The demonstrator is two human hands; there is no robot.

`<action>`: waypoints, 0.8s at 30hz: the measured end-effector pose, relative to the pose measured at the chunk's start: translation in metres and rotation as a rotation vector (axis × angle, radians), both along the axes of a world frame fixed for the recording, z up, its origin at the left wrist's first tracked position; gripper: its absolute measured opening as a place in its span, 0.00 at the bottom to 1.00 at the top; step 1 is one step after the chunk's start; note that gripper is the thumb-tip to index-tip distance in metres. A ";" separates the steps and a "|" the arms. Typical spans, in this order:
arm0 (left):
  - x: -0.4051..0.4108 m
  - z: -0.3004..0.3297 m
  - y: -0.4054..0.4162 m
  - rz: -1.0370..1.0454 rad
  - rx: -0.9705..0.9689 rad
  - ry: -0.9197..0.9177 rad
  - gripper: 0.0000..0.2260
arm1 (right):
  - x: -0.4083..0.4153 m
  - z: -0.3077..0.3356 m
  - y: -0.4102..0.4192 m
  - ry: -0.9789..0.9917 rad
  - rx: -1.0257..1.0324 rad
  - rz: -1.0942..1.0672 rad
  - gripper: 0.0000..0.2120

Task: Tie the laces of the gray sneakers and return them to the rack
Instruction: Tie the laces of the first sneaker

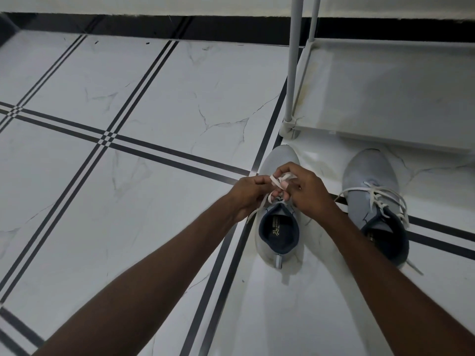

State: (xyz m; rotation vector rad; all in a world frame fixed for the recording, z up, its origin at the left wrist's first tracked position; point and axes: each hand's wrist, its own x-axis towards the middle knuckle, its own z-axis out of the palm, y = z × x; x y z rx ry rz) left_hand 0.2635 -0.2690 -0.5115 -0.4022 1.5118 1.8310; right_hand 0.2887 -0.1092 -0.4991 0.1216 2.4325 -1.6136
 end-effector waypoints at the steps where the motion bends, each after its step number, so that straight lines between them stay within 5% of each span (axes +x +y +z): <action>1: 0.001 0.000 0.000 0.000 0.030 -0.017 0.08 | -0.001 -0.001 0.000 -0.002 -0.014 -0.011 0.12; 7: 0.010 0.004 0.002 -0.053 0.011 0.093 0.07 | 0.001 -0.005 -0.002 -0.085 -0.141 -0.132 0.07; 12: 0.011 0.003 0.015 0.141 -0.042 0.101 0.07 | 0.003 -0.016 -0.006 -0.257 -0.306 -0.271 0.01; 17: 0.009 0.006 0.006 -0.032 0.053 0.055 0.10 | -0.005 -0.023 0.002 -0.400 -0.361 -0.256 0.03; 24: -0.001 0.005 0.002 -0.382 -0.654 0.871 0.12 | -0.014 -0.024 0.009 -0.521 -0.436 -0.177 0.07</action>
